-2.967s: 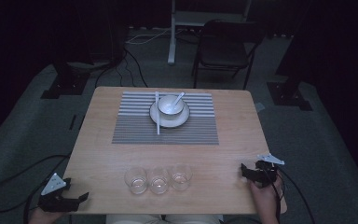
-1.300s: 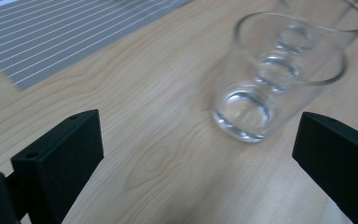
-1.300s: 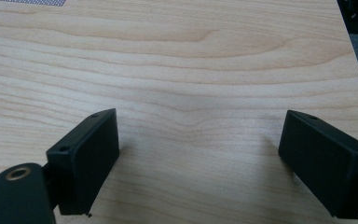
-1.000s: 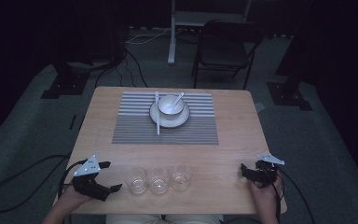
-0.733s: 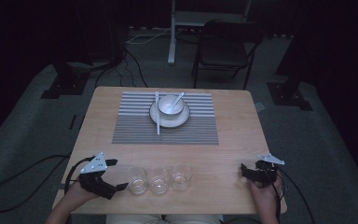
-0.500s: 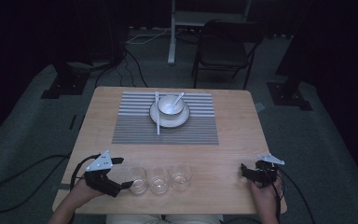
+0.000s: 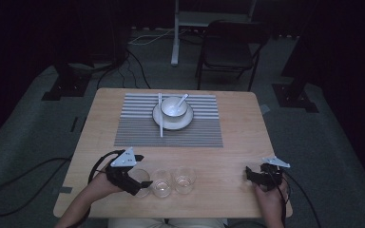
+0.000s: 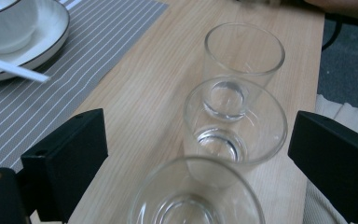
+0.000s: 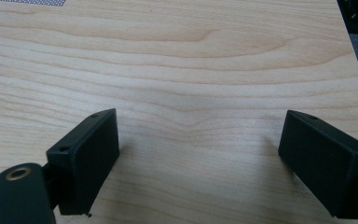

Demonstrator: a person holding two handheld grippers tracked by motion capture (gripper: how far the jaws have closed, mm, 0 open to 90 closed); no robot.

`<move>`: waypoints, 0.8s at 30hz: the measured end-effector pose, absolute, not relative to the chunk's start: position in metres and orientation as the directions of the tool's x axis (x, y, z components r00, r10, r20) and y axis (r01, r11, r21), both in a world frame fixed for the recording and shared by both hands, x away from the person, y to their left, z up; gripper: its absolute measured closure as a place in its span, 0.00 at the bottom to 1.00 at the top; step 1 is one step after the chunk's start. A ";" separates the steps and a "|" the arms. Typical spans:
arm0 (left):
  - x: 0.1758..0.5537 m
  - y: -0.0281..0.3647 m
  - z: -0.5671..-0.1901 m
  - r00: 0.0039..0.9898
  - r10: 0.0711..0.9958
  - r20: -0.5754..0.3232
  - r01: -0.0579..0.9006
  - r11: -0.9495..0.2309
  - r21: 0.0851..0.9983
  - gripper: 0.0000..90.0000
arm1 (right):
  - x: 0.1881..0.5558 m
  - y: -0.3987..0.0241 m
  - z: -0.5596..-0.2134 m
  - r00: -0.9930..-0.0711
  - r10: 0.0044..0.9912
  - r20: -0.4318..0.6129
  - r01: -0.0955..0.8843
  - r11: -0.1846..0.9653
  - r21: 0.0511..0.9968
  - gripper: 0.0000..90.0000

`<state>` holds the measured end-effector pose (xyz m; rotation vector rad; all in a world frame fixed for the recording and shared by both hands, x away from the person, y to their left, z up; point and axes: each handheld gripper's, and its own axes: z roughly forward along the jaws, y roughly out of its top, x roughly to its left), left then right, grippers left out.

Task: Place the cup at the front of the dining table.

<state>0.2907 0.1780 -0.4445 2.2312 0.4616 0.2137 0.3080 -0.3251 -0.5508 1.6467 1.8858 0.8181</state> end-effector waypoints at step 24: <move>0.309 0.097 -0.445 0.967 0.256 0.007 0.178 -0.692 0.700 0.05 | 0.308 -0.325 -0.551 -0.141 0.990 0.016 0.688 0.087 0.721 0.13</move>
